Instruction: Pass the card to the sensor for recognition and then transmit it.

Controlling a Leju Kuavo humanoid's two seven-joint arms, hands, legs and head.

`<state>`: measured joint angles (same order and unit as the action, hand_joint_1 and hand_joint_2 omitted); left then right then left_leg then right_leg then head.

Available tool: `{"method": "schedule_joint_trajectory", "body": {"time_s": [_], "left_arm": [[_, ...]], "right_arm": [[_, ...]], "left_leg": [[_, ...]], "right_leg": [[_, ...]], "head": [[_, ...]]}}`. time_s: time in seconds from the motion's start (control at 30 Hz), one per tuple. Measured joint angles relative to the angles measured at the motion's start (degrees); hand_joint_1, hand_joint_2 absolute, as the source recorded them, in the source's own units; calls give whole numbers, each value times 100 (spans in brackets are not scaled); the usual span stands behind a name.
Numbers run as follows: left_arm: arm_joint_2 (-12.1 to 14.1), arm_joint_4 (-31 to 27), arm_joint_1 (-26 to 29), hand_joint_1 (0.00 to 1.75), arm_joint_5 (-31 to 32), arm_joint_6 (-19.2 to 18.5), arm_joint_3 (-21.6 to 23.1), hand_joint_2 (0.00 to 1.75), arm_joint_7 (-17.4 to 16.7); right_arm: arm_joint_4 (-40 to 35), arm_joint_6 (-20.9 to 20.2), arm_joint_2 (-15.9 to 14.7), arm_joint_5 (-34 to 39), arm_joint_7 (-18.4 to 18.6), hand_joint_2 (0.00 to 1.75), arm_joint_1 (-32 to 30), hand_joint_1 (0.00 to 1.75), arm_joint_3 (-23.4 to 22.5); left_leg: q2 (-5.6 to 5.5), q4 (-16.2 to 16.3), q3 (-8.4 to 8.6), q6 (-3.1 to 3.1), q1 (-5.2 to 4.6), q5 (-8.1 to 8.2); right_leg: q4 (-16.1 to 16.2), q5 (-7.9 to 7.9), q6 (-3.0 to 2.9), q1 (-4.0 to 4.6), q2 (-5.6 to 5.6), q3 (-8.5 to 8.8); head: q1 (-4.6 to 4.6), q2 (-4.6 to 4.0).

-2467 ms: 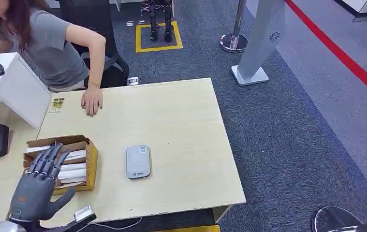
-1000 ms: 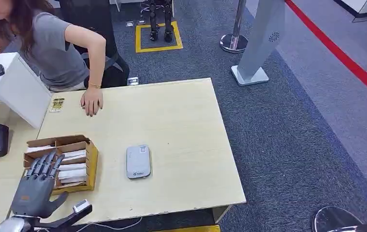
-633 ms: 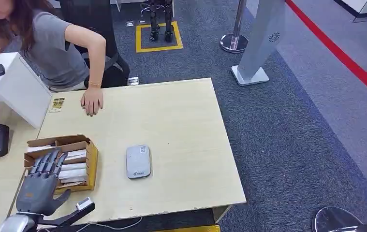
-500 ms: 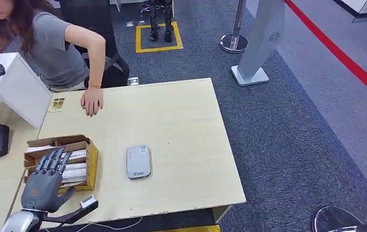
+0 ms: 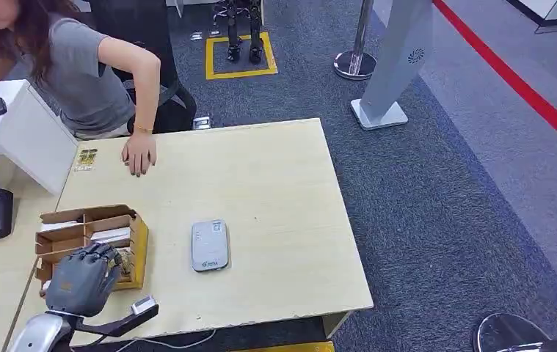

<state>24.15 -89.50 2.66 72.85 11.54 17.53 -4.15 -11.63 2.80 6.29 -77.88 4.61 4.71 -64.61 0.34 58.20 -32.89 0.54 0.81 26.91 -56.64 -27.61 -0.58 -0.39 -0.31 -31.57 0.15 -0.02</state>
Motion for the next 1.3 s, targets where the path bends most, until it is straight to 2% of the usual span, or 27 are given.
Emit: {"method": "schedule_joint_trajectory", "body": {"time_s": [0.43, 0.47, 0.5, 0.53, 0.67, 0.73, 0.8, 0.9, 0.97, 1.03, 1.1, 1.17, 1.3], "left_arm": [[0, 46, -144, 175, 0, -31, 13, 175, -83], [-2, 57, -165, 166, 0, -31, 13, 175, -87], [-2, 61, -181, 9, 0, -31, 13, 175, -90], [-2, 66, -191, 0, 2, -31, 13, 175, -90], [-26, 83, -212, 0, 77, 90, 13, 175, -94], [-66, 76, -211, 0, -110, 394, 26, 175, 114], [-125, -5, -198, 0, -653, 617, 50, 175, 512], [-297, -305, -143, 0, -2114, 636, 79, 175, 1401], [-428, -547, -90, 0, -3447, 244, 83, 175, 1940], [-525, -769, -34, 0, -4666, -368, 81, 175, 2312], [-597, -938, 30, 0, -5415, -825, 76, 175, 2501], [-660, -1040, 97, 0, -5863, -1090, 29, 175, 2592], [-761, -1154, 173, 0, -5984, -1215, -63, 175, 2647]], "right_arm": [[-4, 90, -13, -15, 0, 0, 1, 0, 33], [-4, 90, -13, -15, 0, 0, 1, 0, 35], [-4, 90, -13, -15, 0, 0, 1, 0, 35], [-4, 90, -15, -15, 0, 0, 1, 0, 37], [-4, 87, -17, -9, 0, 0, 1, 0, 39], [-4, 83, -20, -7, 0, 0, 0, 0, 37], [-4, 81, -24, -7, -2, 0, 1, 0, 39], [-4, 66, -28, -15, -31, 0, 1, 0, 44], [-4, 66, -28, -20, -63, 0, 0, 0, 48], [-4, 63, -31, -33, -92, 0, -1, 0, 50], [-4, 63, -31, -42, -101, 0, 0, 0, 59], [-4, 59, -33, -50, -101, 0, -2, 0, 72], [-4, 57, -46, -50, -101, 0, 1, 0, 81]], "left_leg": [[0, 0, 0, 0, 0, 0], [0, 0, 0, 0, 0, 0], [0, 0, 0, 0, 0, 0], [0, 0, 0, 0, 0, 0], [0, 0, 1, 0, 0, 0], [0, 0, 0, 0, 0, 0], [0, 0, 0, 0, -1, 0], [-1, 0, -1, -1, -3, 0], [0, 1, -1, -1, -4, 1], [0, 1, -1, -2, -4, 1], [0, 1, -1, -2, -4, 1], [0, 1, 0, -2, -2, 1], [-1, 0, 0, -1, -1, 1]], "right_leg": [[0, 0, 0, 0, 0, 1], [0, 0, 0, 0, 0, 1], [0, 0, 0, 0, 0, 1], [0, 0, 0, 0, 0, 1], [0, 0, 0, 0, 1, 0], [0, 0, 0, 0, 1, 0], [0, 0, 0, 0, 1, 1], [0, 0, 0, 0, 0, 2], [1, 1, 1, 0, 0, 2], [2, 1, 1, -1, 0, 2], [2, 1, 1, -1, 0, 2], [2, 1, 1, -1, 0, 2], [1, 0, 1, -1, -1, 3]], "head": [[0, 0], [2, -2], [0, -2], [0, -2], [0, 0], [0, 0], [0, -2], [2, 0], [0, -2], [0, 0], [0, 0], [0, 0], [0, 0]]}}
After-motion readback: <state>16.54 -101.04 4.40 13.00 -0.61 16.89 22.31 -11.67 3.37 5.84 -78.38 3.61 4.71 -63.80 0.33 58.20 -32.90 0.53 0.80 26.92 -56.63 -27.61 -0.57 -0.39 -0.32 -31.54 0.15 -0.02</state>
